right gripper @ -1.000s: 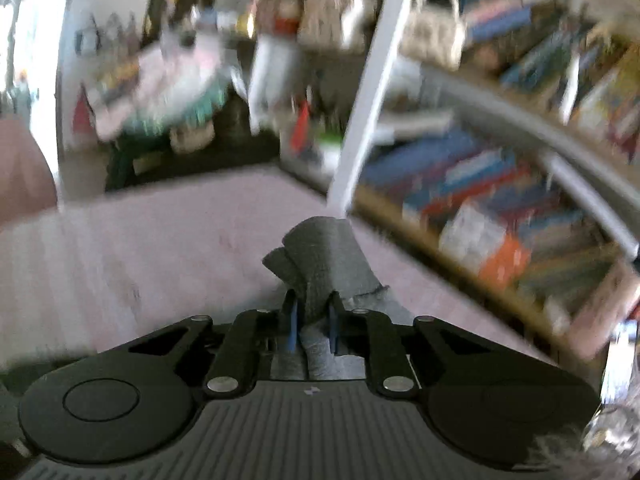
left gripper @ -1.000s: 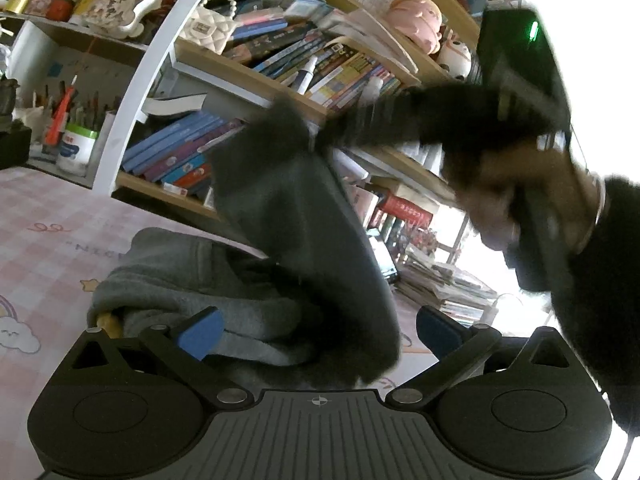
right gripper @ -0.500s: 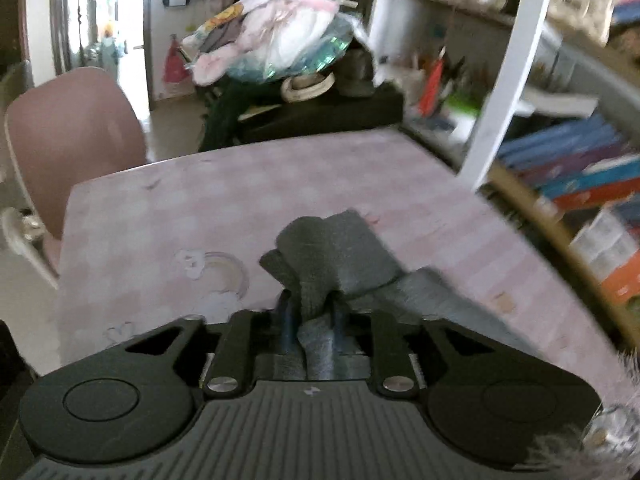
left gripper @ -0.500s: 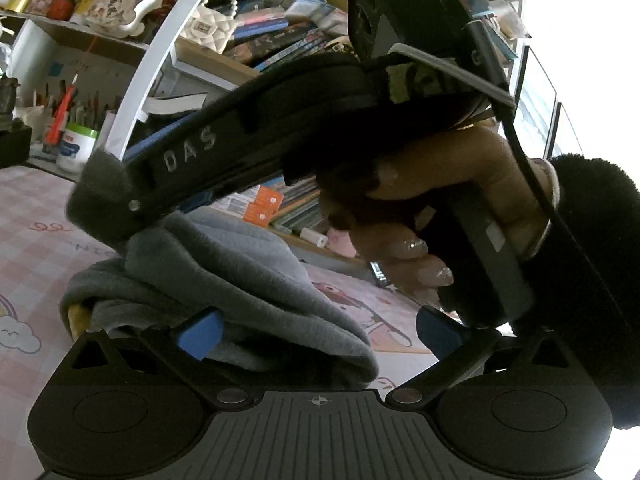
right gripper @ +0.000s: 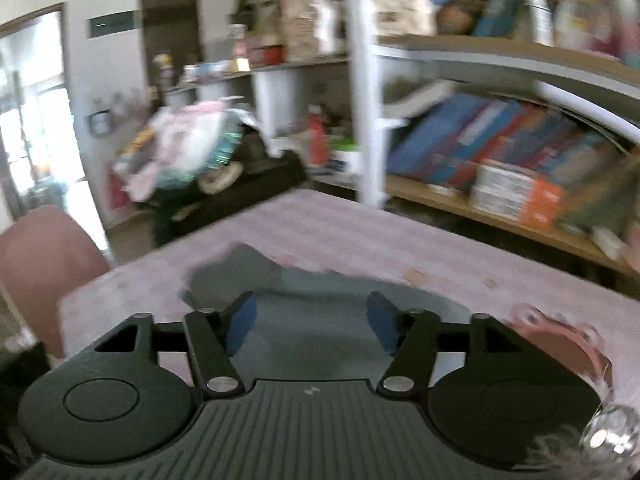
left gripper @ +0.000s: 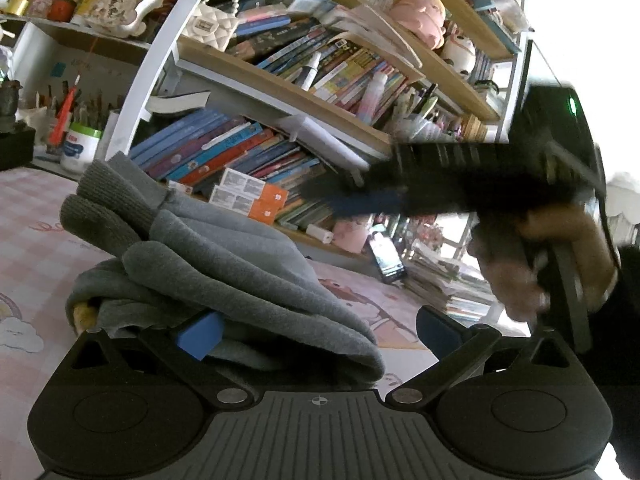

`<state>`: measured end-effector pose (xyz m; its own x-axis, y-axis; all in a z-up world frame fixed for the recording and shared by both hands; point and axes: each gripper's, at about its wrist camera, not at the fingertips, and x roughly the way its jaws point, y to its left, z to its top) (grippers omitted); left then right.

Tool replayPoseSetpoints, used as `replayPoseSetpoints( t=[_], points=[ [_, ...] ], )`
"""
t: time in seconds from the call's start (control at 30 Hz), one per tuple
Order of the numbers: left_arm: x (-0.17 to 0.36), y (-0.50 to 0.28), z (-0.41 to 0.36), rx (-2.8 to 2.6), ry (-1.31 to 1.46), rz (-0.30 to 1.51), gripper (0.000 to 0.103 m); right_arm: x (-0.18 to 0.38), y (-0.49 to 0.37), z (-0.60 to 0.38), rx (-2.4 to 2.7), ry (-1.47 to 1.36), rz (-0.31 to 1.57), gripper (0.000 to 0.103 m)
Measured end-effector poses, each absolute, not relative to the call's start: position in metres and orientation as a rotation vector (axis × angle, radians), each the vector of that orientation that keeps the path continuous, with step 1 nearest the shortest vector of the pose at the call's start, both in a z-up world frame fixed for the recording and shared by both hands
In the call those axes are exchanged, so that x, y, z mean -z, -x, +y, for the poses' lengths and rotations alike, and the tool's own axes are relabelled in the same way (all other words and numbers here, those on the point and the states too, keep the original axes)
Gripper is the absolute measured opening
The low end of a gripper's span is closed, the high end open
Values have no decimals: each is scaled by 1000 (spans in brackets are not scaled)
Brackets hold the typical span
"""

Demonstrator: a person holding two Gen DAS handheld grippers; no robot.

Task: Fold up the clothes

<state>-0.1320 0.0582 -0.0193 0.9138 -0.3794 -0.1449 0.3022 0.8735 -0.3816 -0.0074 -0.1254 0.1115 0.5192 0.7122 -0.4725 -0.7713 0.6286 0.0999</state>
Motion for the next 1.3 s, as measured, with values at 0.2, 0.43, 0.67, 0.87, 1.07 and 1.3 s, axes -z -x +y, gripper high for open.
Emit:
replayPoseSetpoints(
  t=[0.2,0.43,0.67,0.87,1.07,1.3],
  points=[
    [15,143,78,301,384,272,103,-67,-1,-163,-795,16,549,87],
    [-12,160,104,191,405,194,103,-38,-12,-178,-785,-72,600,100],
    [-47,138,99,92,245,183,100,-27,-19,-172,-813,-74,598,102],
    [-61,101,80,103,73,254,52,-24,-10,-166,-816,37,548,102],
    [-58,63,76,136,86,327,22,-16,-7,-165,-832,78,525,102],
    [-12,19,113,41,228,482,7,-11,-21,-176,-867,-57,582,102]
  ],
)
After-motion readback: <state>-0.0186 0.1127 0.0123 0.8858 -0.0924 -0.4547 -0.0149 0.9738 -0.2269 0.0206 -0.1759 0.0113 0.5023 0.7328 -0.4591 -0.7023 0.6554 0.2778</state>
